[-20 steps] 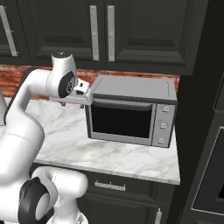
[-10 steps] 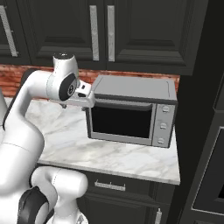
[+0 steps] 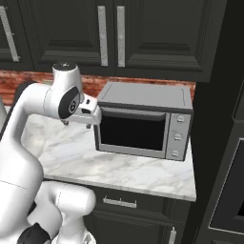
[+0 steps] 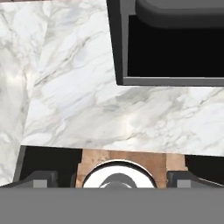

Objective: Open the cabinet. Pick the bar soap and place it next to the sink. Then close the cabinet.

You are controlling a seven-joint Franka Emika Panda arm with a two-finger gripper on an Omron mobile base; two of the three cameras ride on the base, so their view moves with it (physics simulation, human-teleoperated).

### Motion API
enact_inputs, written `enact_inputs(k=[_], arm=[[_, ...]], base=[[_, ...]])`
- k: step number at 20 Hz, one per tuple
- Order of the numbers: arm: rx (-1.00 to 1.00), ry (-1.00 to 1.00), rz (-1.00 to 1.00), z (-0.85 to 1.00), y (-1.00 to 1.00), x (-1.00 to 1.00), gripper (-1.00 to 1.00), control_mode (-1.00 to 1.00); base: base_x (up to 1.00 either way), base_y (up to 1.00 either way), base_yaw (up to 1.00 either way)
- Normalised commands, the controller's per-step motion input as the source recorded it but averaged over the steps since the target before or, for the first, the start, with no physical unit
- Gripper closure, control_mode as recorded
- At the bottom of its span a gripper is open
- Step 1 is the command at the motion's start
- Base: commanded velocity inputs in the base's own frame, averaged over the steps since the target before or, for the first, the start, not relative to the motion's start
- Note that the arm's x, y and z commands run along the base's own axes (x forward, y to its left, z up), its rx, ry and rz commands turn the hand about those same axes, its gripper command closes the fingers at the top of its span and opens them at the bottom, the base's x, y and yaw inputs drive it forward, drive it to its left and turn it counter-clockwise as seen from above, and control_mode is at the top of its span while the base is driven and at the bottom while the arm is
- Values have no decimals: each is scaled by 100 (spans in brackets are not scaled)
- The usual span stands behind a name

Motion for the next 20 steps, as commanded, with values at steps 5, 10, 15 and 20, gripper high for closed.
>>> enact_inputs(k=[5, 10, 15, 20], arm=[[0, -3, 19, 0, 0, -61, -100, -100], [0, -23, 18, 50, -28, 0, -100, -100], [-1, -7, 6, 91, -29, 4, -100, -100], [-1, 12, -1, 89, -10, 1, -100, -100]], base=[[0, 0, 0], [0, 0, 0], [0, 0, 0], [0, 0, 0]])
